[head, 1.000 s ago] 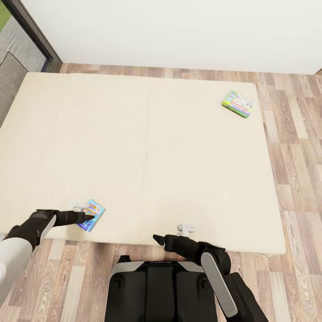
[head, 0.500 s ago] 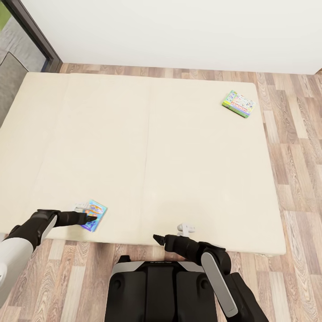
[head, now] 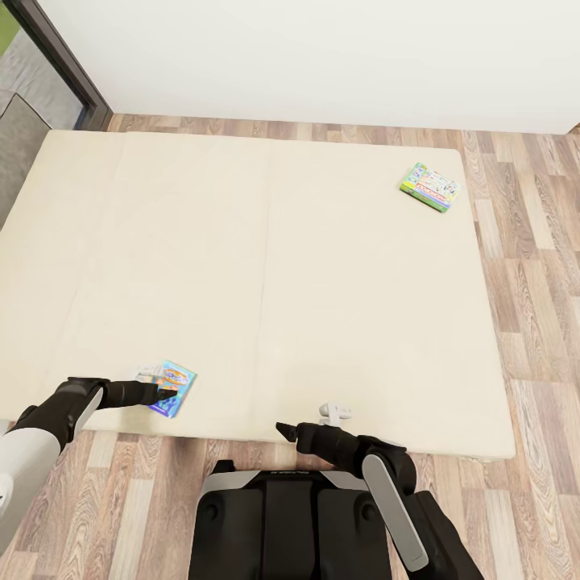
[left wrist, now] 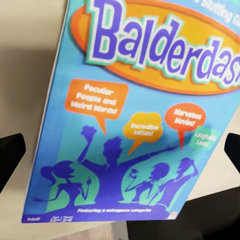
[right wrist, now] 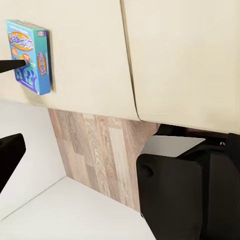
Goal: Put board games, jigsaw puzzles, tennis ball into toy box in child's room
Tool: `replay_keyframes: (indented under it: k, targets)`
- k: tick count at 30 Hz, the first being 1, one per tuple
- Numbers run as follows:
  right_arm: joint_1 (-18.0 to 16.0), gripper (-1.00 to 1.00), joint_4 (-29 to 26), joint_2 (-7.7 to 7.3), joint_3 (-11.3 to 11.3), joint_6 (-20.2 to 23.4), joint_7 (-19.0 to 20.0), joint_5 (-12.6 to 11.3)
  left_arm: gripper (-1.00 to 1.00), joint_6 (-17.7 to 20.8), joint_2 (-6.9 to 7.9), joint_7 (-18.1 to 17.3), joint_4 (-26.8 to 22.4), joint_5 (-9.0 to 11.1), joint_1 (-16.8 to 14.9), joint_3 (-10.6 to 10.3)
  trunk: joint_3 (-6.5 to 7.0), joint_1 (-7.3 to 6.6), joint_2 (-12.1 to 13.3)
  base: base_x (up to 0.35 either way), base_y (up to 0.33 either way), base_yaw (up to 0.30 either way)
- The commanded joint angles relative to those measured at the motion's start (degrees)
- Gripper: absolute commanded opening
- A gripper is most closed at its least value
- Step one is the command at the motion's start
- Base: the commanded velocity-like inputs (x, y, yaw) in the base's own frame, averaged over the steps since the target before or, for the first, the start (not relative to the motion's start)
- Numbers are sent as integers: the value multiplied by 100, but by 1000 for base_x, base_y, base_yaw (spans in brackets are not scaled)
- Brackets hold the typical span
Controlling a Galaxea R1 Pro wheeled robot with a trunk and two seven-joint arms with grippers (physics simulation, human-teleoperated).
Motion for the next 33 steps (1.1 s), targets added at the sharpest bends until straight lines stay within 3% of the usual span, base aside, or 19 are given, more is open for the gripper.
replay_keyframes:
  k: [1,15,33]
  targets:
    - [-2,100,-5,5,-4,27,11,12,100,21,4,-23,-9,-19,-1,-15,-6,3,-9,0,0,0]
    - [-2,100,-12,0,-1,27,15,17,100,27,2,-339,-9,19,-2,-5,-6,3,-9,0,0,0]
    - [-2,100,-14,-8,-4,27,16,17,100,27,3,-412,-9,39,-1,31,-6,3,-9,0,0,0]
